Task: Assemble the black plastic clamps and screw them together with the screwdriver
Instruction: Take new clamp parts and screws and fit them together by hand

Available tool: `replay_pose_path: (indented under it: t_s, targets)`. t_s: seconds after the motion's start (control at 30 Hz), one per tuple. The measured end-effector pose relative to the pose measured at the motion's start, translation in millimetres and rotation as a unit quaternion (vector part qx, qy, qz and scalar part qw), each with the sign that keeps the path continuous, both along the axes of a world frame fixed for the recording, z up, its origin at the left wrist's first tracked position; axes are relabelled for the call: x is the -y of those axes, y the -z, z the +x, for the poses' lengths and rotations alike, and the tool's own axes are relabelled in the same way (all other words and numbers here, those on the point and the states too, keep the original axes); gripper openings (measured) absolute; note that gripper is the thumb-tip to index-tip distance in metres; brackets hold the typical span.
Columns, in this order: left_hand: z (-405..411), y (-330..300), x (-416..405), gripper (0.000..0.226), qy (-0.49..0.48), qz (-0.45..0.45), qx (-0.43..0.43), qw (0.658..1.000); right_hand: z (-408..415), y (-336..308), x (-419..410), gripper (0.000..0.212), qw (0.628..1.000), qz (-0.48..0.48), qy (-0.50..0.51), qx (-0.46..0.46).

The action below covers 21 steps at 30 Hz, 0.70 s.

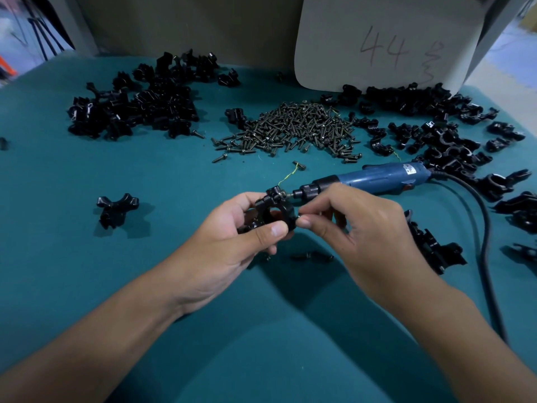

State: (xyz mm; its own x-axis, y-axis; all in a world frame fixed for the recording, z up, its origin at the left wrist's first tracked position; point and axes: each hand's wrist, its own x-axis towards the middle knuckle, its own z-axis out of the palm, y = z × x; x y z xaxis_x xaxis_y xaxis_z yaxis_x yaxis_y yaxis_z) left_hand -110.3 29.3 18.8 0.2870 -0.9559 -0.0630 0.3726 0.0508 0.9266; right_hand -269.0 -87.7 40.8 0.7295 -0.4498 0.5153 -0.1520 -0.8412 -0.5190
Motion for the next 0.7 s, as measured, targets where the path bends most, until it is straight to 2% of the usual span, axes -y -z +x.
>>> replay_pose_path:
  t_s: [0.27,0.37,0.43,0.57,0.7]
  targets:
    - [-3,2,-2,0.048,0.035,0.004,-0.009,0.999,1,0,-2,0.033,0.997,0.043,0.001,-0.072]
    - [-2,1,-1,0.05,0.041,0.005,-0.003,0.999,1,-1,-3,0.033,0.994,0.015,0.001,-0.106]
    - [-2,1,-2,0.05,0.045,0.009,0.002,0.999,-2,-3,-2,0.033,0.987,-0.006,-0.006,-0.163]
    - [-1,1,-1,0.048,0.053,0.011,0.0,0.999,-12,-8,-1,0.023,0.974,-0.081,-0.03,-0.212]
    - [0,2,-3,0.038,0.05,0.003,0.017,0.999,-9,-10,-2,0.037,0.972,-0.02,-0.045,-0.231]
